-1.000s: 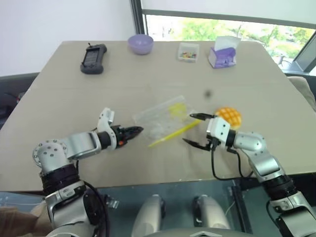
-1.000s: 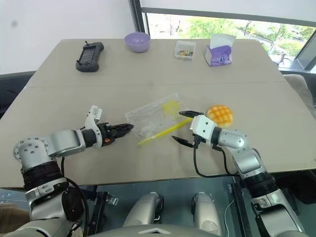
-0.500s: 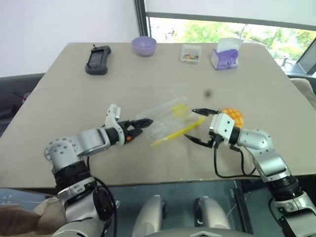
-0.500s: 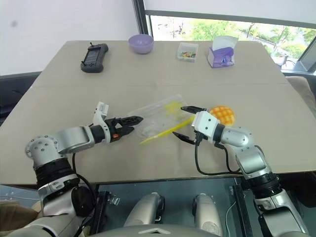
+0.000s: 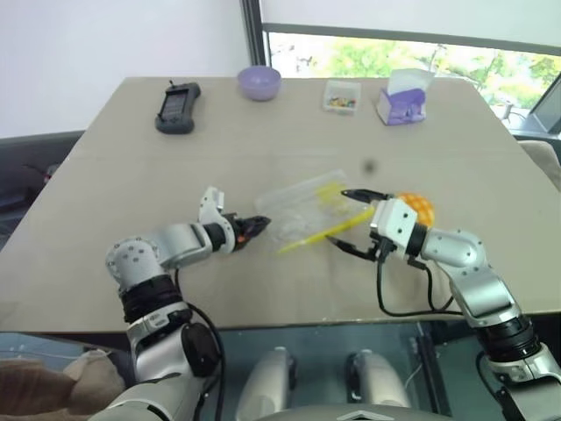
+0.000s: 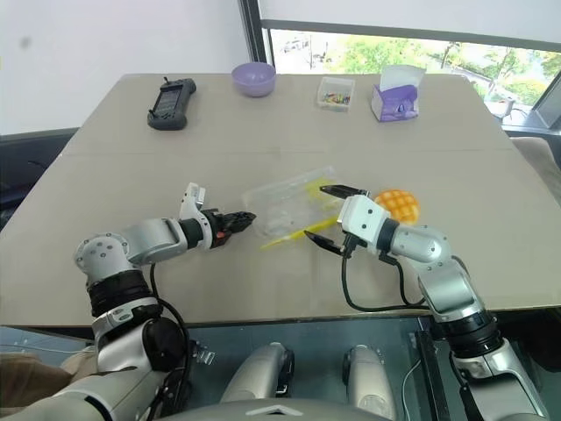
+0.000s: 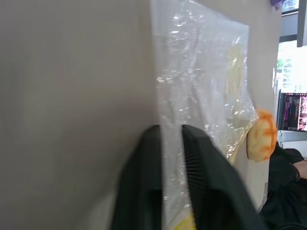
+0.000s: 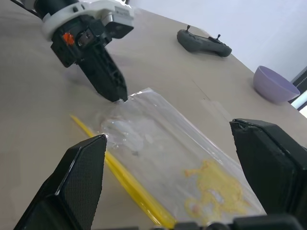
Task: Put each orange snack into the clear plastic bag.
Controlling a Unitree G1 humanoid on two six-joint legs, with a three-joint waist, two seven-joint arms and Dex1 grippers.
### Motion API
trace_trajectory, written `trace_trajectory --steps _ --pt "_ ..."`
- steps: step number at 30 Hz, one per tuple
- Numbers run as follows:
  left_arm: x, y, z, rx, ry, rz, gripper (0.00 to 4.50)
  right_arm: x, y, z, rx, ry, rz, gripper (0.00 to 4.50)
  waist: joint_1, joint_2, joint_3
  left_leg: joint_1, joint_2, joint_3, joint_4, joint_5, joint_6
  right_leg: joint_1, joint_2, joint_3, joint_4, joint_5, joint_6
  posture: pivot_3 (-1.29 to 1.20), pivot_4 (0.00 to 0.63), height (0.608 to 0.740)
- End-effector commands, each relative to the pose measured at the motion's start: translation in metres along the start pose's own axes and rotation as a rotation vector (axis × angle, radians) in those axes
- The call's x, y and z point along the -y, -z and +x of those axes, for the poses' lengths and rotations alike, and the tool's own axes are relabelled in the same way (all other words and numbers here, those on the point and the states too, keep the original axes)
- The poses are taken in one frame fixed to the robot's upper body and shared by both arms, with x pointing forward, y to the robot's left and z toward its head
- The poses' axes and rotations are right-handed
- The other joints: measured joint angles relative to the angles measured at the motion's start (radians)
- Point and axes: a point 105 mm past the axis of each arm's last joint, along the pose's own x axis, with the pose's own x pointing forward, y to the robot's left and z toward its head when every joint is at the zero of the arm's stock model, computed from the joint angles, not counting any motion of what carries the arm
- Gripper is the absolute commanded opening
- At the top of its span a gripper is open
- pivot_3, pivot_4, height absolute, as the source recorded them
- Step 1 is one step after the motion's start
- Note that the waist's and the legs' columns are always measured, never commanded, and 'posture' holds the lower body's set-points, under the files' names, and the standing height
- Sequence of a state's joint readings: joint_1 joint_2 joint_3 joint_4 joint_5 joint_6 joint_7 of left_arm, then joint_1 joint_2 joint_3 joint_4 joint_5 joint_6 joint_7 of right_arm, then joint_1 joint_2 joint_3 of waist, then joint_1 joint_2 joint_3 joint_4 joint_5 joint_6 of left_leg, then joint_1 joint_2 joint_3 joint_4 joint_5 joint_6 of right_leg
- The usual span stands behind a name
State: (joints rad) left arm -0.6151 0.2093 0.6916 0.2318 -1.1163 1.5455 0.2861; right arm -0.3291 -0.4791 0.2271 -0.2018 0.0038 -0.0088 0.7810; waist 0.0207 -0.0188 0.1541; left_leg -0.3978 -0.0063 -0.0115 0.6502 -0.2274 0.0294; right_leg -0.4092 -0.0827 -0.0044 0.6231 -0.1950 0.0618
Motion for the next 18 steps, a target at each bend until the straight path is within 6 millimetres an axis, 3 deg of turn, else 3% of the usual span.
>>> trace_trajectory --steps 1,12,18 --pt "0.001 0.011 0.005 -0.067 0.034 -0.028 0.03 0.004 -0.013 -0.002 0.027 0.023 -0.032 4.50 -0.003 0.000 0.000 0.000 0.000 -0.001 0.000 0.000 0.000 0.000 0.000 0.000 0.000 0.000 0.000 0.00 0.150 0.740" --pt "0.044 -0.018 -0.020 0.026 0.306 -0.007 0.03 0.004 -0.004 -0.001 -0.003 0.006 -0.076 4.50 -0.010 -0.010 0.010 -0.002 0.000 -0.004 -0.002 0.000 0.000 -0.002 0.000 -0.001 0.000 0.000 0.000 0.00 0.150 0.740" --pt "0.060 -0.022 -0.024 0.044 0.367 -0.004 0.03 0.006 0.025 -0.001 -0.101 0.050 -0.126 4.50 -0.011 -0.013 0.015 -0.002 0.000 -0.004 -0.003 0.000 -0.001 -0.002 0.000 -0.001 -0.001 0.001 -0.002 0.00 0.150 0.740"
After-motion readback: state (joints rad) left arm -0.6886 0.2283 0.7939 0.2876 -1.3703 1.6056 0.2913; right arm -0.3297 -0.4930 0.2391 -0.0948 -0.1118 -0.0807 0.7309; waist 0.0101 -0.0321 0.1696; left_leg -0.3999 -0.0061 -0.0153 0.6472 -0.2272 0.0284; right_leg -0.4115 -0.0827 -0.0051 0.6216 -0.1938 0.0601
